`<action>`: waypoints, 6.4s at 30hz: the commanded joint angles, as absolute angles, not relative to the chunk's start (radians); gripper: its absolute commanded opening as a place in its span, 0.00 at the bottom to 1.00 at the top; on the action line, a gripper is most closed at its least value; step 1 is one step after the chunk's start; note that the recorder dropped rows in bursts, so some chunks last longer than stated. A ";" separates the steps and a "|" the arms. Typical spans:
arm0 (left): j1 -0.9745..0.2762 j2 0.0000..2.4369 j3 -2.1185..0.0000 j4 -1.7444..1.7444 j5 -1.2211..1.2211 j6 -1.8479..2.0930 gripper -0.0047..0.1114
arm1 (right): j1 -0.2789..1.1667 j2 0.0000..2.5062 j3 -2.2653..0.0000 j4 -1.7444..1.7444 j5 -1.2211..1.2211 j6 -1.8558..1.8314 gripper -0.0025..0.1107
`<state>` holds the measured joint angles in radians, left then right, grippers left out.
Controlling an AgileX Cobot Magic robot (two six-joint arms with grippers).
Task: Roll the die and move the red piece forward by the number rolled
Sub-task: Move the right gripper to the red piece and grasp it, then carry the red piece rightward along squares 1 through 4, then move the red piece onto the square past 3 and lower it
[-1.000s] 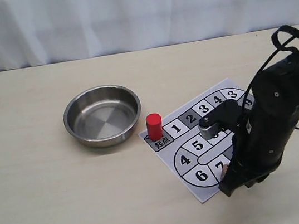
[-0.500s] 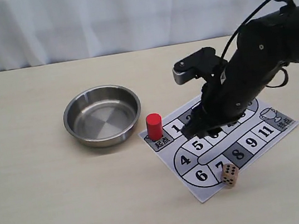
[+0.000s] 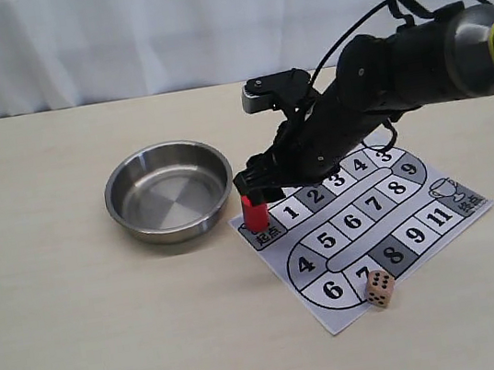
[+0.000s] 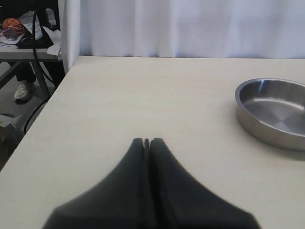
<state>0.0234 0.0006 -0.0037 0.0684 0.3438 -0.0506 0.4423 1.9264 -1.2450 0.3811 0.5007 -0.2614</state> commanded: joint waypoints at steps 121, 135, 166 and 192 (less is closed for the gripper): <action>0.024 0.000 0.000 0.068 0.331 -0.057 0.04 | 0.255 2.041 -1.313 0.137 0.283 -0.127 0.06; 0.024 0.000 0.000 0.067 0.331 -0.057 0.04 | 0.176 2.035 -1.313 0.045 0.257 -0.108 0.06; 0.024 0.000 0.000 0.069 0.331 -0.057 0.04 | 0.099 2.057 -1.313 0.089 0.244 -0.067 0.06; 0.024 0.000 0.000 0.067 0.331 -0.057 0.04 | 0.084 2.033 -1.313 0.075 0.317 -0.066 0.06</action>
